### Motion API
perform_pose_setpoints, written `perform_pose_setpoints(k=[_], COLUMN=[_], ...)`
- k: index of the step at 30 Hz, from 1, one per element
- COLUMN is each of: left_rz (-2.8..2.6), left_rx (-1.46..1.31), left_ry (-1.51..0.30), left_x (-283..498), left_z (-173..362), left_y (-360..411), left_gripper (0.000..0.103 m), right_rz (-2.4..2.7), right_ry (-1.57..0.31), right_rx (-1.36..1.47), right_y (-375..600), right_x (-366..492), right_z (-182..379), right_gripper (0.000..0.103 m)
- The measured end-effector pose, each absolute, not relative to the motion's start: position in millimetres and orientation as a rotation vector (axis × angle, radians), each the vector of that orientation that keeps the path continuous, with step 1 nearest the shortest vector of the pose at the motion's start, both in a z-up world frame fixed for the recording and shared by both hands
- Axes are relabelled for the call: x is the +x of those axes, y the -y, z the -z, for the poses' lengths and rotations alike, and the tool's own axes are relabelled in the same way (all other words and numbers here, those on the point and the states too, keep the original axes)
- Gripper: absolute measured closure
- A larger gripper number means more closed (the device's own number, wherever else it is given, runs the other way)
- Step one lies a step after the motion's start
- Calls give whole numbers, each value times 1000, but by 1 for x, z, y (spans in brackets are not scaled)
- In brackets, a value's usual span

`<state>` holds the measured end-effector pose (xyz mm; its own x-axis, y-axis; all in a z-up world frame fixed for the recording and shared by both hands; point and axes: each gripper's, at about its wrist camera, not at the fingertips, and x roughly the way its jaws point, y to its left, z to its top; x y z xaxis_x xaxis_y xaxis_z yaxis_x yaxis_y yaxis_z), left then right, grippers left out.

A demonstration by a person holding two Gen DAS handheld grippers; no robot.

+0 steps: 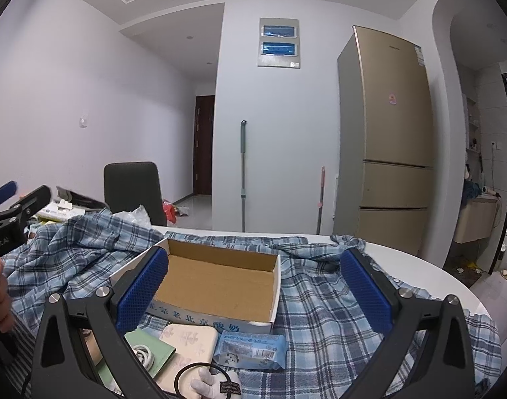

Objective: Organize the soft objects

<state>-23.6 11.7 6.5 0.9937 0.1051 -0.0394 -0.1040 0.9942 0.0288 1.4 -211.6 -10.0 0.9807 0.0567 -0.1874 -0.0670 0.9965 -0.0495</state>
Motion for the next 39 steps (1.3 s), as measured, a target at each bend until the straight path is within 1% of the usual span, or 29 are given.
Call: perform_pose_setpoints(k=[8,11,13,19,27,34,36,39], left_rz=[24,81,99,129,147,83,76,77], left_rx=[1,-4,-28,-119,-95,-14,-14,-9], left_ry=[-155,-219,-242,-350,-426,-443,-447,-477], left_x=[-47,-58,-65,-65,-48,-40,-38,-33], left_z=[-45,-53,-53,-36,-7,12,18,23], left_y=[-18,-14,-13,-20,-14,-6,-6,-5], left_gripper=[0,0,0,0,0,0,0,0], right_rz=[-133,-200,-228,-159,-235,-283,-290,-276], right_ry=[-302,-374,-390,-400,-558,-717,-767,-850], right_rx=[-22,110,173,108,104,157,172,165], right_y=[214,224,230,225,218,221,222,220], right_x=[-25,-39,-49,-61,-32,1,13,31], right_z=[-18,-28,-30,-20,15,39,47,58], right_gripper=[0,0,0,0,0,0,2,15])
